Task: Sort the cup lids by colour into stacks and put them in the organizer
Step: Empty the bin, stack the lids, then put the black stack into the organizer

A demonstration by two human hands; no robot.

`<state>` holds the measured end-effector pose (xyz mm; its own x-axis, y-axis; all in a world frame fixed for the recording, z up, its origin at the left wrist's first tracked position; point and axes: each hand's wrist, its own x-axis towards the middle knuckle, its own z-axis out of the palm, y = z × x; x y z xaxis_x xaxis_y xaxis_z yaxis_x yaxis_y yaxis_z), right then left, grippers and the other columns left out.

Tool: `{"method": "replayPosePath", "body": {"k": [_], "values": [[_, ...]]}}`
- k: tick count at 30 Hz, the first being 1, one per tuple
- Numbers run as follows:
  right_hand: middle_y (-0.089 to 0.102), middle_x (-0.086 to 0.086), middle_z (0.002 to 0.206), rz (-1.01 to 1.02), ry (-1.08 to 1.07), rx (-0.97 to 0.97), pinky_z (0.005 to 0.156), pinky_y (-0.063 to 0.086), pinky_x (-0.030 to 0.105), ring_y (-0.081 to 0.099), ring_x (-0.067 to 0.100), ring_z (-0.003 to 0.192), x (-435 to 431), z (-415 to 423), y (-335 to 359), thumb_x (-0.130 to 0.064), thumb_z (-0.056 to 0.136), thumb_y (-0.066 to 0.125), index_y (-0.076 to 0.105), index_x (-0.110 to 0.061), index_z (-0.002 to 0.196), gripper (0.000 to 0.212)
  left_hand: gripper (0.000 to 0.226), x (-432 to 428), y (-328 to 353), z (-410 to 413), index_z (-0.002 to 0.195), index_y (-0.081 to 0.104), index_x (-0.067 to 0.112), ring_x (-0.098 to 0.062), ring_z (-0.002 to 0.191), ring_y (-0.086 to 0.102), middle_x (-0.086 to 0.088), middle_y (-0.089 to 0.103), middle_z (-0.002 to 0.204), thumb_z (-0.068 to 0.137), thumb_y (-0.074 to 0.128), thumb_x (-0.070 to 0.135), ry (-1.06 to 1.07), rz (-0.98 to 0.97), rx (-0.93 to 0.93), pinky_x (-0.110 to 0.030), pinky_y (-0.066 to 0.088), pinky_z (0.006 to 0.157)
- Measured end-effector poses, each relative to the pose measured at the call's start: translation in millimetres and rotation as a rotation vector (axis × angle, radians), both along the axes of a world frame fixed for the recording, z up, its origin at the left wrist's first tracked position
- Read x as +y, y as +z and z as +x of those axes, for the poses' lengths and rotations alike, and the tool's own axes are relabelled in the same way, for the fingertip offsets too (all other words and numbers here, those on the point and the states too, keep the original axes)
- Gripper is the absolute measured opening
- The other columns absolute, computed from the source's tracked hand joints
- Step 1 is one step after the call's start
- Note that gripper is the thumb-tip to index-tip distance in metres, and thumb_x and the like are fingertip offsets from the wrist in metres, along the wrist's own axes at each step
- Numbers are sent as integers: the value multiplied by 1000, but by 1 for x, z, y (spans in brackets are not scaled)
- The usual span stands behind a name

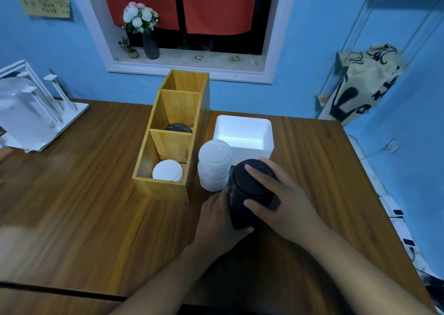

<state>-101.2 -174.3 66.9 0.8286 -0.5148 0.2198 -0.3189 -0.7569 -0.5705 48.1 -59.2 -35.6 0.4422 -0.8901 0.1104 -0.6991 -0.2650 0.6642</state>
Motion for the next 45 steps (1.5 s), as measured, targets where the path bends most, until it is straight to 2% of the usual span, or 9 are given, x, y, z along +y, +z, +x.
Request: {"method": "replayPosePath", "body": {"k": [7,13,17,20,24,28,33,38,45], "values": [[16,-32,158,58,9,-36,106,25,8,19,-16,139,7,-2,-1,-72,83,52,39,-59,142,63,100,13,7,4,150,34,36,-3,127,42,19,50,143,68,85,64,-25,23,33,-18,35,103],[34,-23,152,63,60,-129,107,44,26,37,-1,138,4,21,37,-59,85,59,46,-47,143,61,92,26,37,14,143,38,35,-1,115,44,28,43,121,68,82,67,-1,14,-25,-5,31,87],[47,-20,145,47,136,-224,100,50,28,44,1,132,6,50,81,-49,89,67,51,-42,142,56,85,37,79,40,133,41,41,6,108,47,31,49,116,64,85,64,32,-18,-88,-10,41,88],[52,-18,141,95,190,-311,98,47,19,46,0,130,6,82,110,-36,90,71,56,-37,140,52,79,32,116,76,120,49,39,-1,110,55,27,53,107,56,85,69,44,-29,-129,-19,48,91],[55,-17,138,69,228,-392,107,34,14,45,-1,132,-5,143,138,-37,87,73,60,-37,136,52,66,35,168,108,122,45,34,2,90,47,24,48,100,73,86,48,190,-45,-160,-9,33,75],[55,-19,132,44,253,-387,105,32,11,47,-1,127,-26,201,150,-40,86,72,60,-35,136,52,79,9,184,151,130,47,20,-19,108,60,2,63,119,69,87,50,270,-60,-162,-33,51,84],[47,-23,129,42,276,-327,101,23,3,42,-2,127,-51,247,149,-31,88,75,61,-34,135,50,82,-24,168,186,128,47,19,-22,107,63,-1,65,116,65,87,54,361,-105,-102,-38,57,84],[50,-12,141,54,314,-300,111,32,24,44,5,132,-66,272,136,-36,84,71,61,-38,134,52,79,-43,151,191,129,45,11,-27,111,61,-7,65,118,70,88,40,491,-196,-16,-35,53,86],[55,-14,137,146,280,-345,111,38,28,48,3,130,-85,268,118,-26,84,70,63,-36,133,50,93,-64,128,169,142,32,16,-28,117,55,-5,61,123,70,89,31,656,-225,-81,-47,47,103]]}}
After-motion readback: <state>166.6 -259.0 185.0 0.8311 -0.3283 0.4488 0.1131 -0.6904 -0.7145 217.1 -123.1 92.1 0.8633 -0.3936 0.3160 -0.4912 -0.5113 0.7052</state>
